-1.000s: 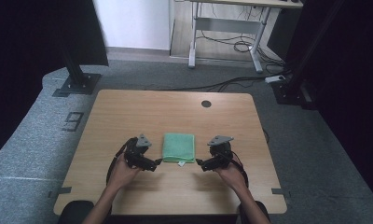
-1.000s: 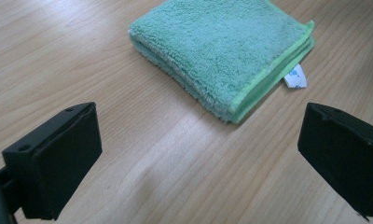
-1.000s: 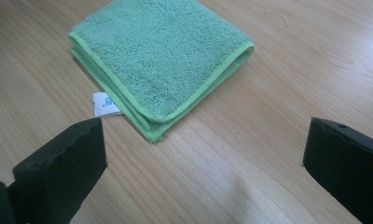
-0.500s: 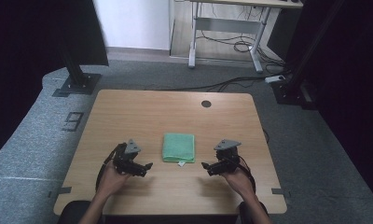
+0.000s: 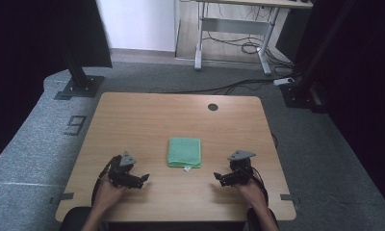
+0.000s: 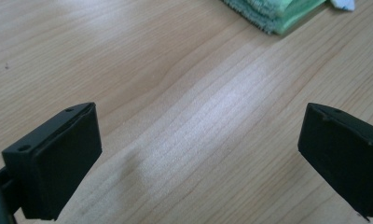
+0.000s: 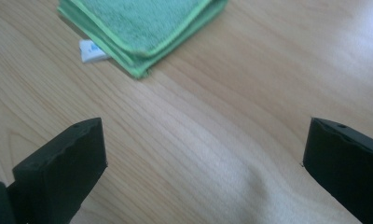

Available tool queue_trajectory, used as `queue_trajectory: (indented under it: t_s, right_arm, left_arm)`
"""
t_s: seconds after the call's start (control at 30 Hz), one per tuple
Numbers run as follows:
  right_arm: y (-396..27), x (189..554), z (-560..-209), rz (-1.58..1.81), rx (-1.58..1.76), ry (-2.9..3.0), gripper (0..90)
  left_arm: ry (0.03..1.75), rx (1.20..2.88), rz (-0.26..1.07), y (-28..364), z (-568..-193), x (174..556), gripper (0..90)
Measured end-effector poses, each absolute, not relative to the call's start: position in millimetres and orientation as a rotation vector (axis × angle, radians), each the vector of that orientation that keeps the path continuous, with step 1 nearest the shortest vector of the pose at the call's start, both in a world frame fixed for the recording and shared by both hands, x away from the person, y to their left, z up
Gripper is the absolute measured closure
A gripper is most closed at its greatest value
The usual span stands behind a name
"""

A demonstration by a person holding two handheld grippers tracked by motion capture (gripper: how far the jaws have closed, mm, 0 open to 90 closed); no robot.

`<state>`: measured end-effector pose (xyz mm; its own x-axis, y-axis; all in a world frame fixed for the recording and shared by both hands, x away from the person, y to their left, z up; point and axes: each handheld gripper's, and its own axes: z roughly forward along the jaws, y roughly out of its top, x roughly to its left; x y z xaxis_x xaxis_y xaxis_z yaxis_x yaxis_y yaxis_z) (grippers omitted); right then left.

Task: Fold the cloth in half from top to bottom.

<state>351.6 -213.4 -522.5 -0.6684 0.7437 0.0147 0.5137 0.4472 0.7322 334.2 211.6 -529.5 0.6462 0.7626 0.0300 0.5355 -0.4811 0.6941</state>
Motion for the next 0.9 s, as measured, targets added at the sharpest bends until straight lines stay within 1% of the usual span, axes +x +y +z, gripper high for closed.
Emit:
queue_trajectory:
  t_s: [0.5,0.9]
  right_arm:
    - [-222,350,-553,0.987,1.120,2.427,0.0]
    - [-220,349,-557,1.006,1.118,2.380,0.0]
  left_arm:
    - [1.022,2.235,0.397,208,-549,335,0.0]
    - [1.026,2.236,0.378,209,-549,336,0.0]
